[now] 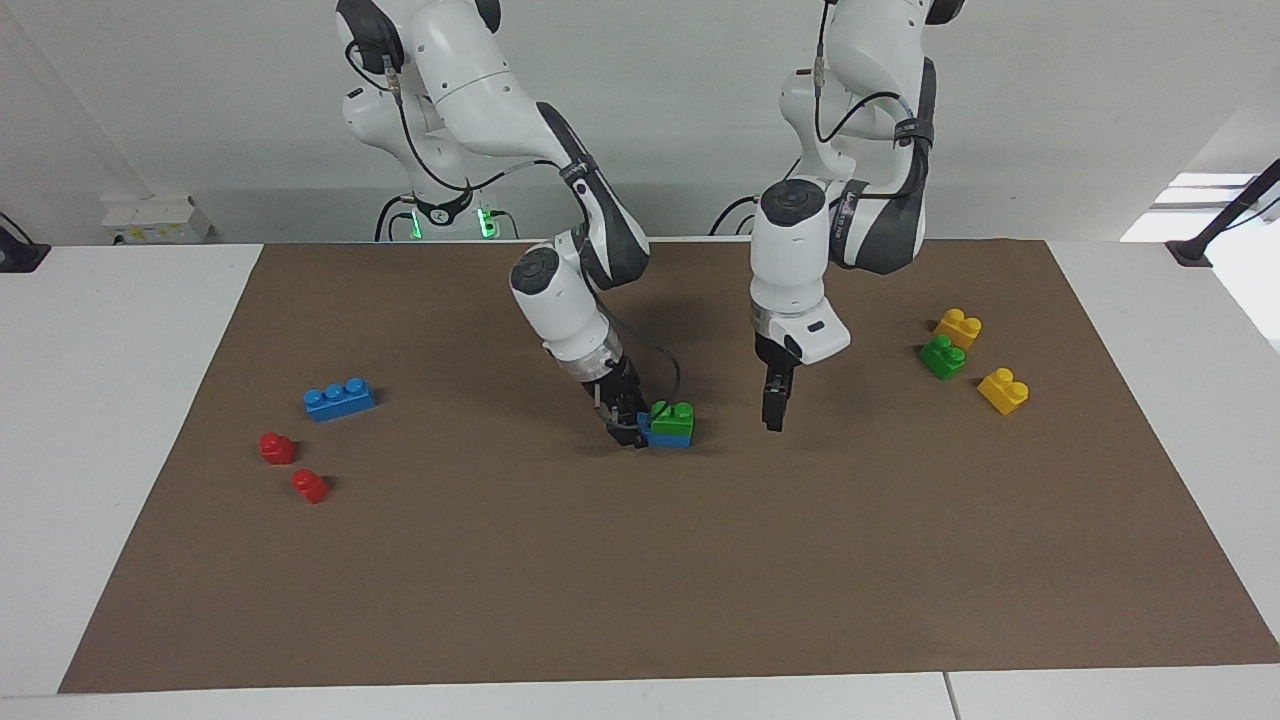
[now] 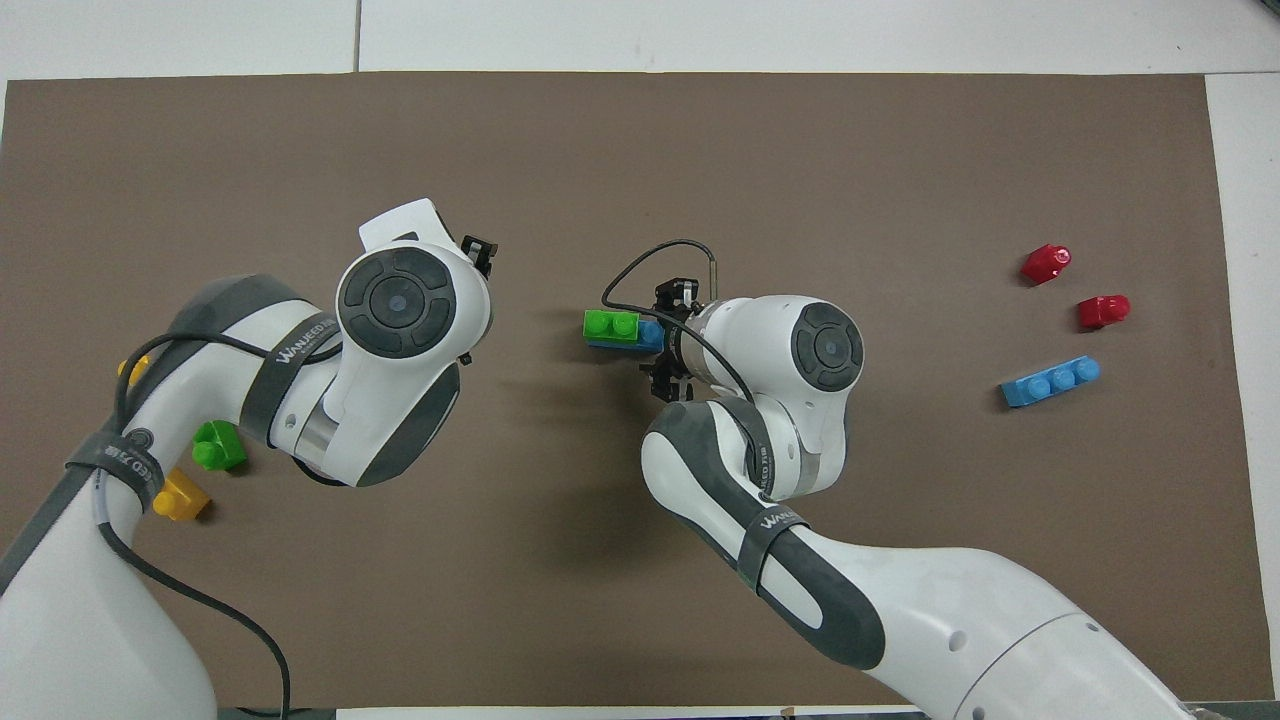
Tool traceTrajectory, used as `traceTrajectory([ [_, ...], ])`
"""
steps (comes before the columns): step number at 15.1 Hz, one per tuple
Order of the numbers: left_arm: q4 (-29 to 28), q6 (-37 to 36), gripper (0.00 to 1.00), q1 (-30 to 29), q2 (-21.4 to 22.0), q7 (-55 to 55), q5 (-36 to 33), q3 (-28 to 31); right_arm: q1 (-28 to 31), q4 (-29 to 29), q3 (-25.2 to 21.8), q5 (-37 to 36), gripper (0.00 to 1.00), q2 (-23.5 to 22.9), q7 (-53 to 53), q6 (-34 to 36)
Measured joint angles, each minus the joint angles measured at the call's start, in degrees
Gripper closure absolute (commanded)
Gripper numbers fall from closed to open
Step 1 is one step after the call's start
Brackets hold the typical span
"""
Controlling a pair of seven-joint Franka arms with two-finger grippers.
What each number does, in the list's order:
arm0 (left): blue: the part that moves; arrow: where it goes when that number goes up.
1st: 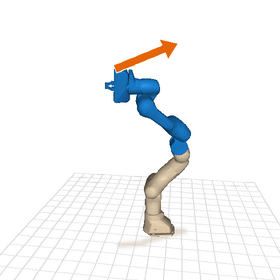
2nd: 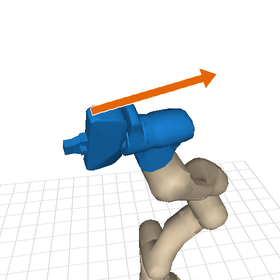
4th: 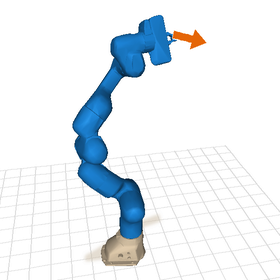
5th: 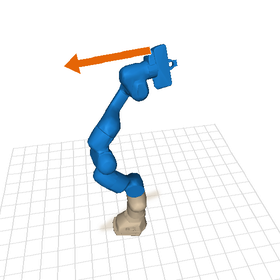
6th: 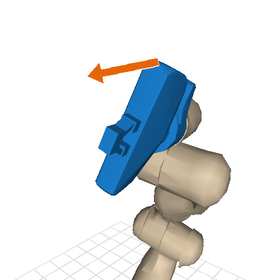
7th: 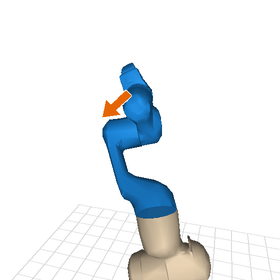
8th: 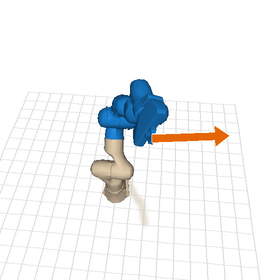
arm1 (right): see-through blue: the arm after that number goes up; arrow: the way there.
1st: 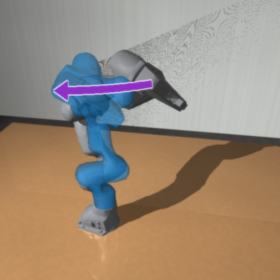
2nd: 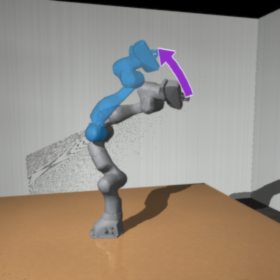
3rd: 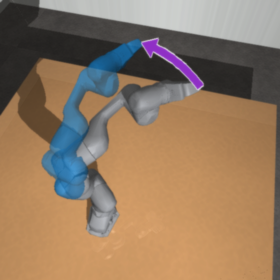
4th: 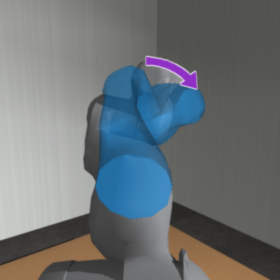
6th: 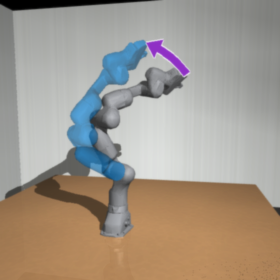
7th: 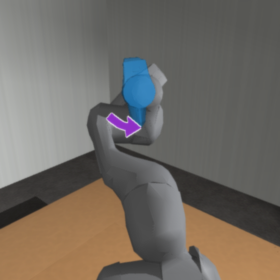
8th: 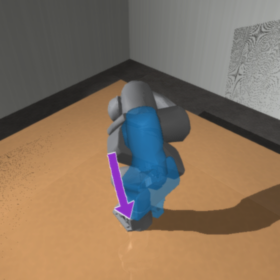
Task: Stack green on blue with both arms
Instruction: 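Open the left gripper and withdraw while the right gripper lowers the stack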
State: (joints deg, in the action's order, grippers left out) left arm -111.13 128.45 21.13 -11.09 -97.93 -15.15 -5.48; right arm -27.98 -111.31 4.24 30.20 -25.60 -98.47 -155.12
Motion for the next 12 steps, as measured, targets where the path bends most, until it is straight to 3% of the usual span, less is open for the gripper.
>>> traceTrajectory([
  [6, 0.02, -4.24, 0.0, -4.43, 2.07, 18.07, 0.32, -0.03, 1.52, 0.19, -0.29, 0.0, 0.24, 0.03, 1.07, 0.2],
  [12, 0.52, -10.19, 0.0, -10.76, 4.84, 41.39, 4.66, 0.01, 6.57, 0.23, -0.32, 0.01, 0.24, 0.65, 9.57, 6.29],
])
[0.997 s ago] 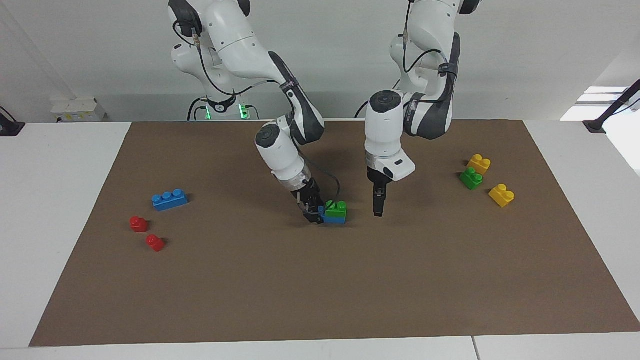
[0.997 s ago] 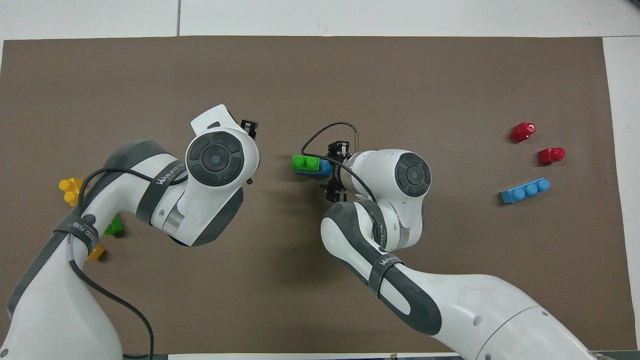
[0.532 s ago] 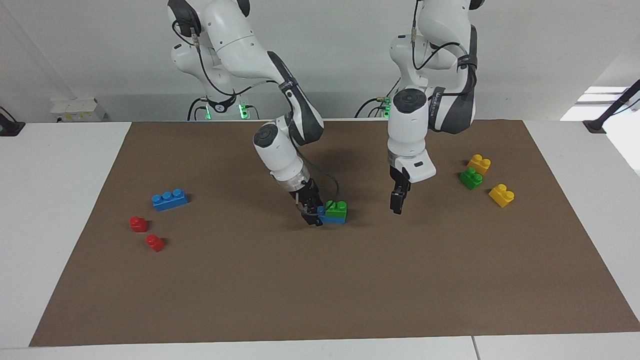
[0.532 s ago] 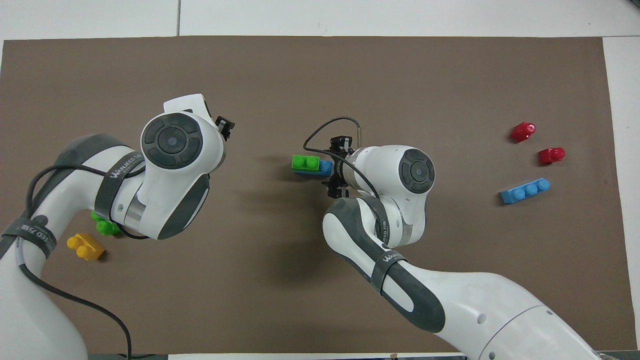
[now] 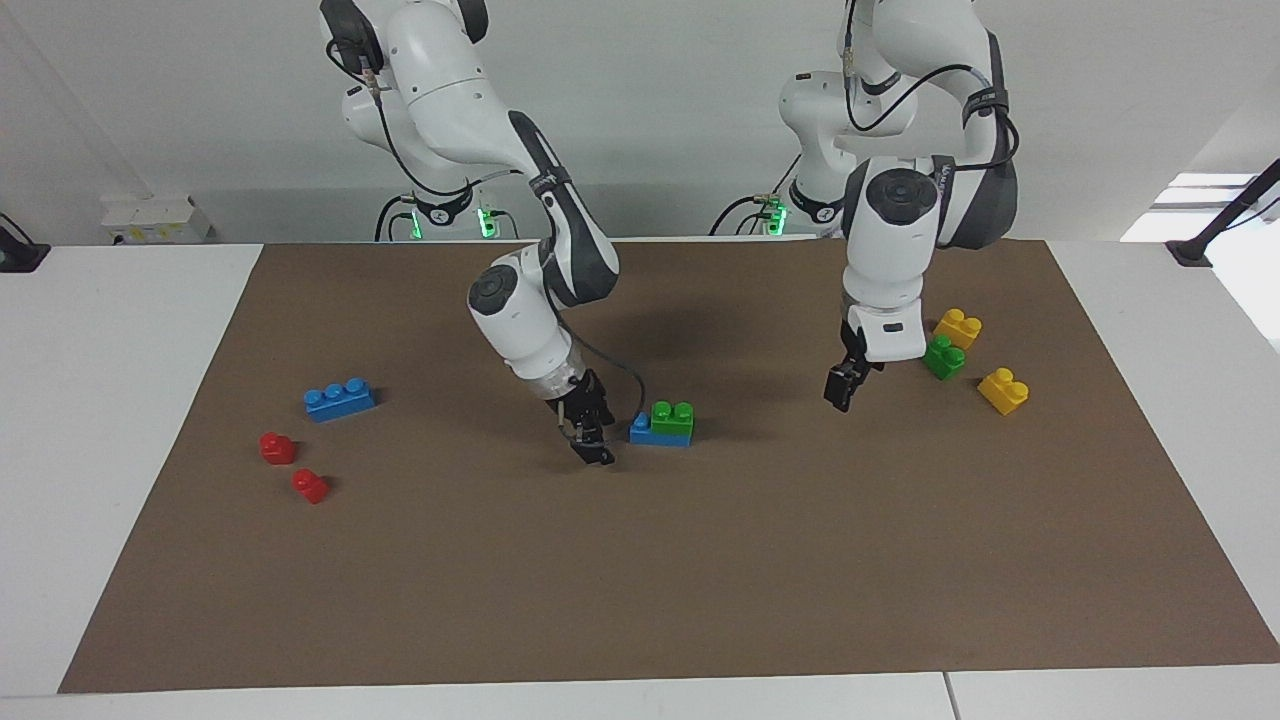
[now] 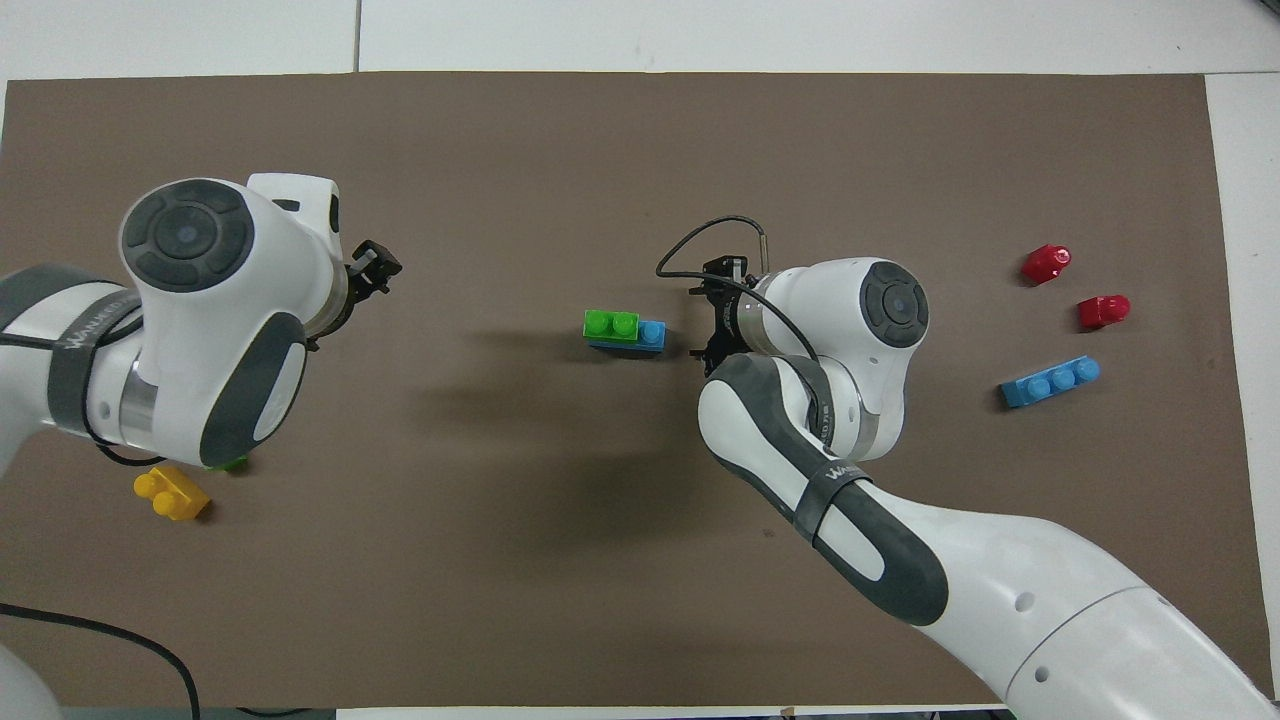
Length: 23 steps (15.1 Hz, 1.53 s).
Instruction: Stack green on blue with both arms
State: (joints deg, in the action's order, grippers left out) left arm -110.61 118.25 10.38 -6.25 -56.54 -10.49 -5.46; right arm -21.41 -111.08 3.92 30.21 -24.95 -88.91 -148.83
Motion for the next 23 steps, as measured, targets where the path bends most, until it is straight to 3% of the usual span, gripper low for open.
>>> traceTrajectory([
  [10, 5.82, -14.33, 0.0, -14.45, 5.84, 47.5, 4.96, 0.41, 6.05, 0.06, -0.43, -0.18, 0.23, 6.22, 26.53, 14.66],
  [15, 9.86, -23.46, 0.0, -14.53, 9.39, 51.86, 7.84, 0.19, 12.7, 0.08, -0.73, -5.39, 0.23, 10.61, 41.96, 22.78],
  [23, 14.24, -29.84, 0.0, -14.38, 9.49, 52.06, 10.7, -0.36, 19.36, 0.25, -0.76, -14.92, 0.22, 17.07, 62.86, 29.63],
])
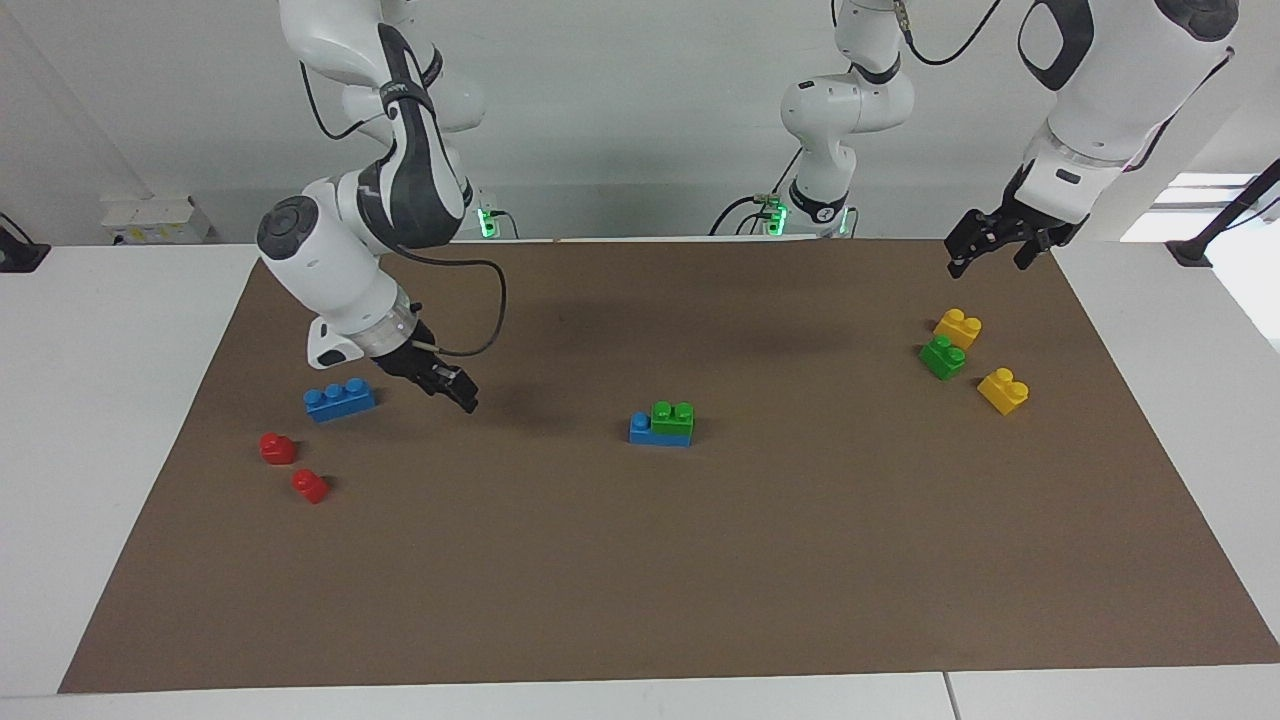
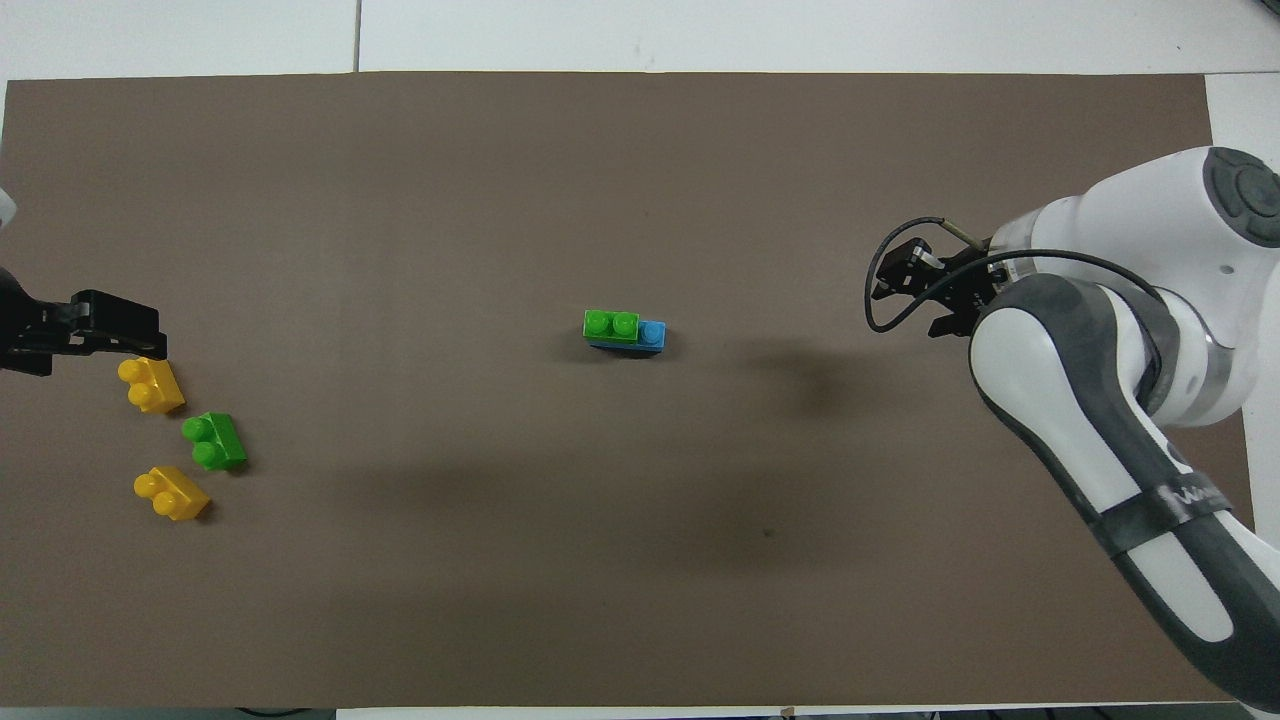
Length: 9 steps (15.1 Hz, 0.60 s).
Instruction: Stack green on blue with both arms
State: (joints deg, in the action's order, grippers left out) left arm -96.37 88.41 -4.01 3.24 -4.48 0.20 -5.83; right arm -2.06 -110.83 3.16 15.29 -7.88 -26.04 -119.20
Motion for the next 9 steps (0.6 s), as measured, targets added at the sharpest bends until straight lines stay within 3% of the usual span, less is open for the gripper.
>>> traceTrajectory([
  [2, 0.0, -0.8, 0.0, 0.07, -0.09, 0.04, 0.08, -0.34, 1.62, 0.54, -0.02, -1.17, 0.02, 1.59, 5.21, 2.57],
  [9, 0.3, -1.26, 0.0, 0.12, -0.28, 0.07, 0.48, -0.51, 2.97, 7.74, 0.23, -7.46, 0.0, 7.81, 10.07, 16.88],
])
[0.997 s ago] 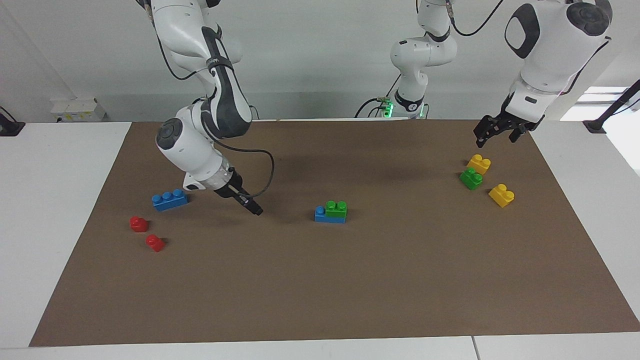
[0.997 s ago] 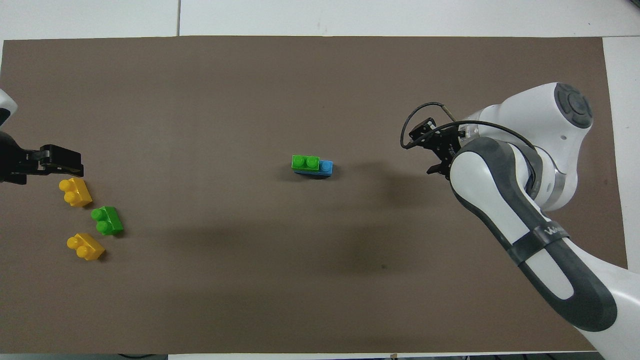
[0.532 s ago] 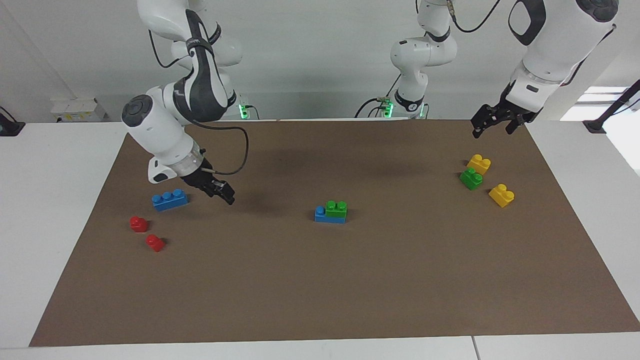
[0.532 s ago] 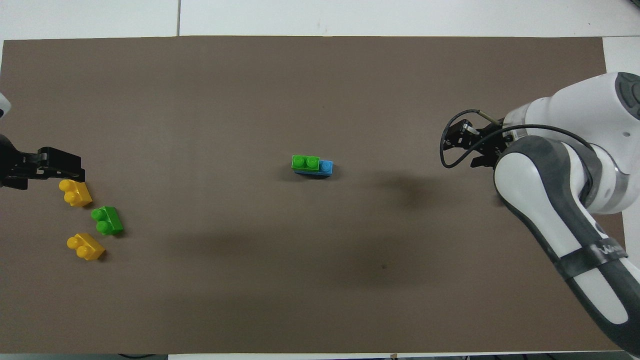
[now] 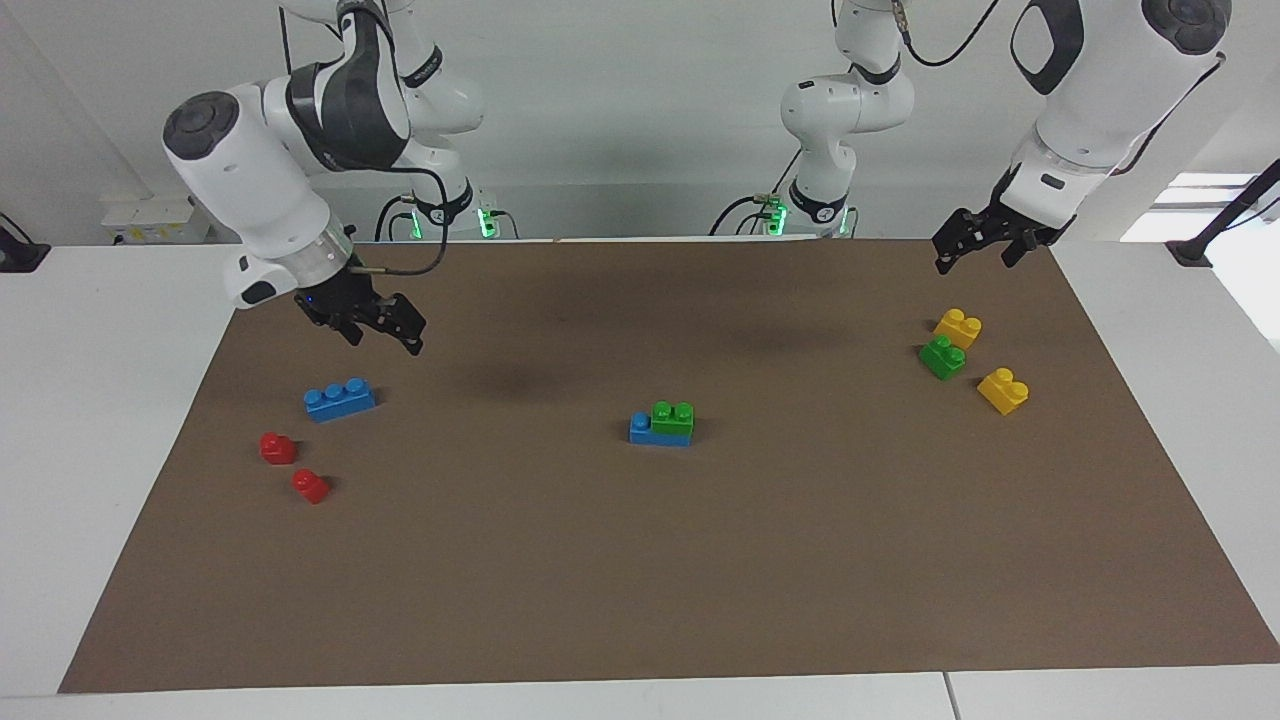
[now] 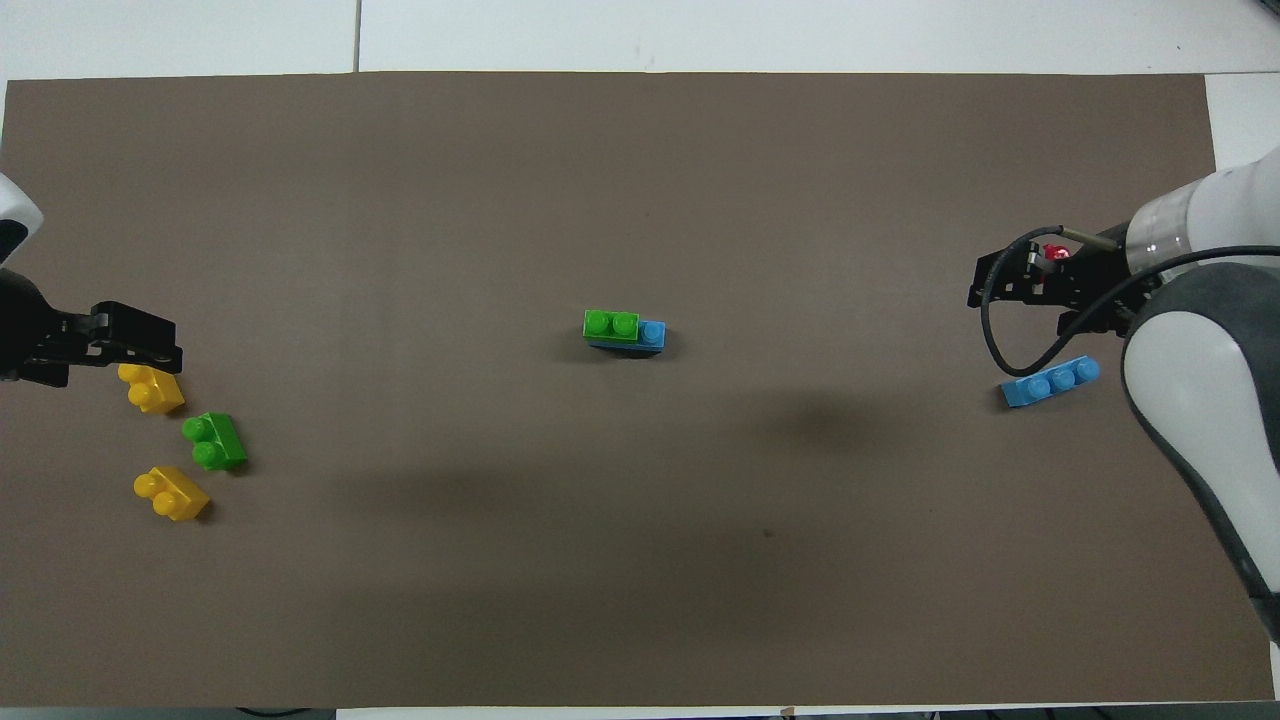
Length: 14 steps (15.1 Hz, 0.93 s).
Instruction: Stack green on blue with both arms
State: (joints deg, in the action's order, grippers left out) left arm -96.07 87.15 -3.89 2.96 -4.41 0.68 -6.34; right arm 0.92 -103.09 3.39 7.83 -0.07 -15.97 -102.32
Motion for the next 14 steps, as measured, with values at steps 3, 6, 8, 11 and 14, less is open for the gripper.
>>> traceTrajectory([
  [3, 1.51, 0.83, 0.0, 0.0, -0.67, 0.0, 0.41, 0.01, -0.07, 2.53, 0.63, -2.54, 0.0, 4.53, 3.6, 5.69],
  [6, 2.33, 1.05, 0.0, 0.0, -1.26, 0.01, 0.52, 0.0, 0.0, 3.17, 0.59, -5.72, 0.0, 7.15, 6.45, 7.81],
  [8, 2.53, 1.15, 0.0, 0.0, -1.45, 0.01, 0.53, 0.01, 0.24, 3.6, 0.27, -7.17, 0.0, 7.14, 8.35, 8.07],
  [11, 2.71, 1.16, 0.0, 0.0, -1.49, 0.03, 0.53, 0.01, 0.74, 3.61, -0.26, -7.18, 0.0, 6.7, 8.75, 8.33],
  [14, 2.76, 1.16, 0.0, -0.01, -1.49, 0.03, 0.55, 0.04, 1.3, 3.68, -0.32, -7.18, 0.0, 6.26, 8.76, 9.49],
])
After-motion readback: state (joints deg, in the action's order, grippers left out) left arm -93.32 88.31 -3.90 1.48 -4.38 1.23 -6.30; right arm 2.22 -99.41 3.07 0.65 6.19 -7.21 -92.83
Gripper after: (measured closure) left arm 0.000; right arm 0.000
